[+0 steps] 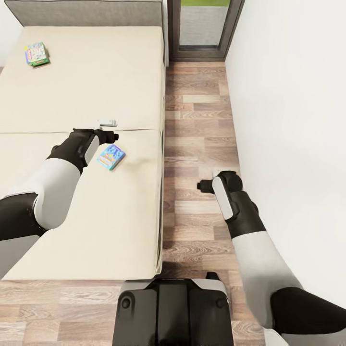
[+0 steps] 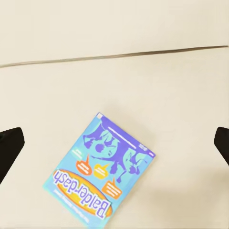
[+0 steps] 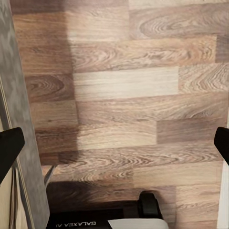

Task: Put all the toys in the child's room - the three board games (two on the bed and one on the table), the two jigsaw puzzles on the table, and the tennis ball on the table - inside the toy box on the table in the child's room.

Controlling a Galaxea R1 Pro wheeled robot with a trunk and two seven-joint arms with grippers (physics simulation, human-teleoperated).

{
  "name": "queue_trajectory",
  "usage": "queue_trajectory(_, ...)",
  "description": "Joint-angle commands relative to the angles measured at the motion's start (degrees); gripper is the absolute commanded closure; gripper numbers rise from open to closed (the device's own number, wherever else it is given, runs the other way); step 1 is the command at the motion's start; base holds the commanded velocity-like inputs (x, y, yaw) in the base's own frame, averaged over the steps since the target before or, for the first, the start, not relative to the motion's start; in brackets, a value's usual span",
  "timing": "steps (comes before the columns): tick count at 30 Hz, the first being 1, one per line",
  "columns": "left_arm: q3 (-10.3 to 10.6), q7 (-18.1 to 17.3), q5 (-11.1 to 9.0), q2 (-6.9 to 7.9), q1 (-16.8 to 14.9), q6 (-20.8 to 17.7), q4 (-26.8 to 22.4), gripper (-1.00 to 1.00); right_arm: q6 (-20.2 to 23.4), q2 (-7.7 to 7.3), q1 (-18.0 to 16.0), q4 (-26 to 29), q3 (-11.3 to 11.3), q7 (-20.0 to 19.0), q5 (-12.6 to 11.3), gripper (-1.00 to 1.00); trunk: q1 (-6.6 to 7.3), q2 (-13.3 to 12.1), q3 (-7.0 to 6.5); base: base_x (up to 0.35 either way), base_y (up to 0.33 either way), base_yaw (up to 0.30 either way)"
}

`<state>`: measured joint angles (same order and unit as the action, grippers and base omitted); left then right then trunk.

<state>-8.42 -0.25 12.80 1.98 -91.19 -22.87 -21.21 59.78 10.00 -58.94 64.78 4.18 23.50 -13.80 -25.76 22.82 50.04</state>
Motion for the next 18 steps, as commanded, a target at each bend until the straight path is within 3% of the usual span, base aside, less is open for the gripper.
queue_trajectory(1,-0.38,-0.11,0.47,-0.05,-0.03,-0.24,-0.06,-1.00,0.15,0.00,-0.96,-1.25,0.02,0.59,-0.62,-1.00,-0.03,0.10,0.16,0.000,0.000,0.065)
queue_trajectory(18,-0.55,-0.11,0.45,0.20,-0.04,-0.20,-0.20,-1.00,0.01,0.00,-9.00,-8.56,-0.20,0.59,-0.96,-1.00,-0.03,0.10,1.75,0.000,0.000,0.075)
